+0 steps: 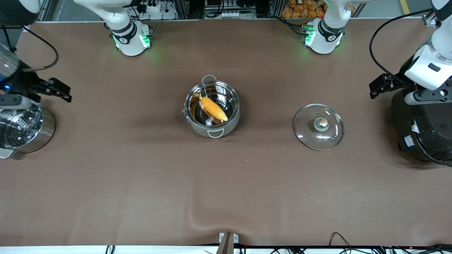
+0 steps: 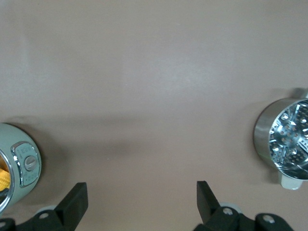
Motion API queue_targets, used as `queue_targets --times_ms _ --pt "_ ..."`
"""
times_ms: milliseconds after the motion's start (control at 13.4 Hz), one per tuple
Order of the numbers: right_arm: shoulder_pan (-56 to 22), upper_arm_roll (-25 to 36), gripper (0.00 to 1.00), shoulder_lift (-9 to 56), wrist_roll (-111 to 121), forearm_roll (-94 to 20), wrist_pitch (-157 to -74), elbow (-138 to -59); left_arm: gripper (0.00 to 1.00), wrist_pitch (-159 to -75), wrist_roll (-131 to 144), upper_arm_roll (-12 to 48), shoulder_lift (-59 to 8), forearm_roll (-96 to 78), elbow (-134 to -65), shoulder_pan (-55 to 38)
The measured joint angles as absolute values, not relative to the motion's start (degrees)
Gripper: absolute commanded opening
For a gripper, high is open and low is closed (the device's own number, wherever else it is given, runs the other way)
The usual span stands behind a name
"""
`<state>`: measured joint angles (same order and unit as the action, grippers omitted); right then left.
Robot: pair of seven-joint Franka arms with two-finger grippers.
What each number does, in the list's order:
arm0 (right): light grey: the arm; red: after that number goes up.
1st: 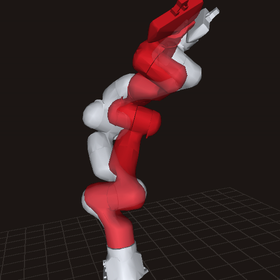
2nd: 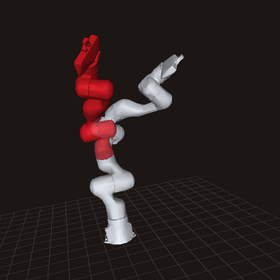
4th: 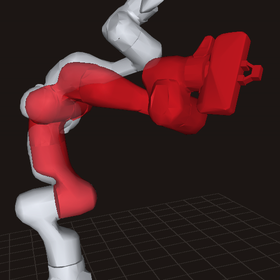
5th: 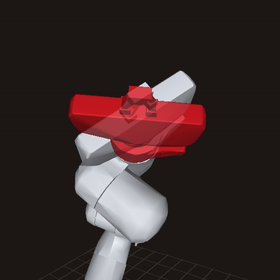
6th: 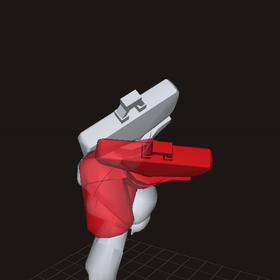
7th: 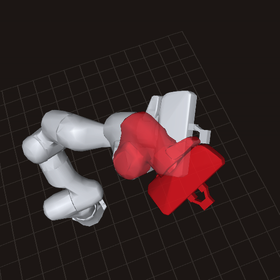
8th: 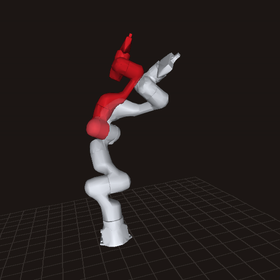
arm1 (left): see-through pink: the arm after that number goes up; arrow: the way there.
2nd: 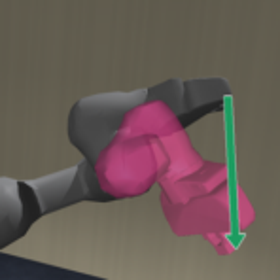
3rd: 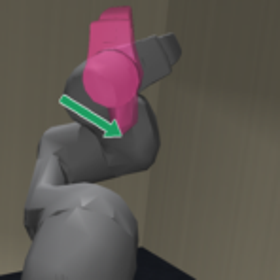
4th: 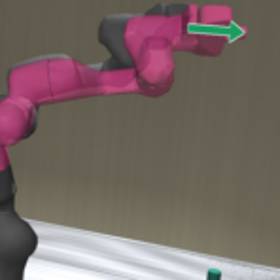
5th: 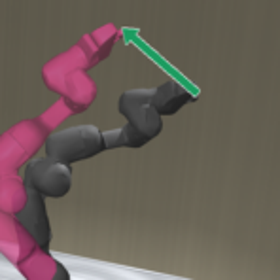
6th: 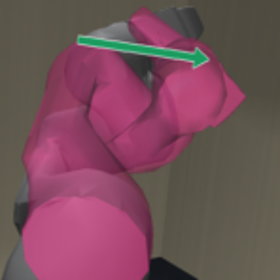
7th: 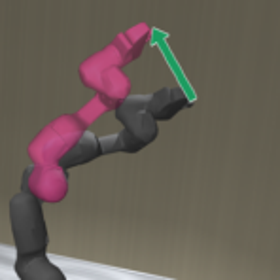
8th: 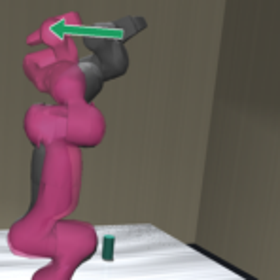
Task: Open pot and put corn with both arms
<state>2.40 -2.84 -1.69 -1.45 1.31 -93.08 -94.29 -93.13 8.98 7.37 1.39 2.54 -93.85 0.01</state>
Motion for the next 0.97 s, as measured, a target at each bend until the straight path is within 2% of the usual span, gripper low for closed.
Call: queue_targets --times_ms 224,971 --pt "4.78 -2.83 1.00 -1.96 -0.31 1.22 -93.09 -94.31 1.00 -93.35 8.96 7.37 1.48 1.92 -93.86 0.00" --pt "4.93 -3.09 1.00 -2.02 -0.29 1.13 -90.33 -90.99 1.00 -93.38 6.09 6.25 1.48 1.21 -94.13 0.03"
